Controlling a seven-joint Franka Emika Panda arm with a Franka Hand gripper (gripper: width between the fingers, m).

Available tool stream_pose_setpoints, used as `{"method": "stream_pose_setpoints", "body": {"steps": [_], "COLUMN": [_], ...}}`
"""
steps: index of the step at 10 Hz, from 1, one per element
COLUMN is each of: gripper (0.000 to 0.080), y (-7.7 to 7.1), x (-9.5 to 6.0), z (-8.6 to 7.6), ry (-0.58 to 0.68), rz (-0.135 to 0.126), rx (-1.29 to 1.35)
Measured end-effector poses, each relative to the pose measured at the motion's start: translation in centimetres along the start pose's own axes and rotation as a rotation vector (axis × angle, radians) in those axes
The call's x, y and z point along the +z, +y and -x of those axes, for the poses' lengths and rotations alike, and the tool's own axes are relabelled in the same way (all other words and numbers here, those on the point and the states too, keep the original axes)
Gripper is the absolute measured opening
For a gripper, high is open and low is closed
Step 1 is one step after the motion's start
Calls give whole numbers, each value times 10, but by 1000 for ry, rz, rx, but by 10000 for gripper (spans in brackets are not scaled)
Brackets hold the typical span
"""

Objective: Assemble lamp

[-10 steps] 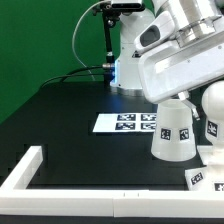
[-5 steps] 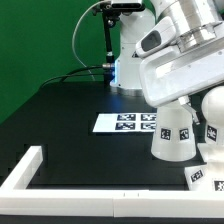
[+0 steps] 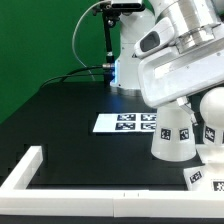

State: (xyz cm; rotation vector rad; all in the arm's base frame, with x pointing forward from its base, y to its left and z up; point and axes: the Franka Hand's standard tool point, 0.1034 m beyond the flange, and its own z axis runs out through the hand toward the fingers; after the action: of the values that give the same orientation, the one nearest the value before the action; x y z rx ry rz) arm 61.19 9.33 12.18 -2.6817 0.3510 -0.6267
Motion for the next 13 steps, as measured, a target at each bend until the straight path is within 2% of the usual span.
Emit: {"method": "stream_pose_setpoints", "body": {"steps": [1, 2, 4, 6, 8, 10, 12, 13], "gripper": [674, 694, 698, 698, 698, 698, 698, 698], "y": [0, 0, 1, 6, 9, 2, 0, 3], "x": [0, 0, -2, -24, -31, -30, -33, -36], "z": [0, 0, 0, -13, -18, -6, -4, 0], "ry": [0, 0, -16, -55, -89, -161, -303, -374], "rz": [0, 0, -1, 20, 25, 6, -19, -30], "rx": [0, 0, -2, -28, -50, 100, 90, 49]}}
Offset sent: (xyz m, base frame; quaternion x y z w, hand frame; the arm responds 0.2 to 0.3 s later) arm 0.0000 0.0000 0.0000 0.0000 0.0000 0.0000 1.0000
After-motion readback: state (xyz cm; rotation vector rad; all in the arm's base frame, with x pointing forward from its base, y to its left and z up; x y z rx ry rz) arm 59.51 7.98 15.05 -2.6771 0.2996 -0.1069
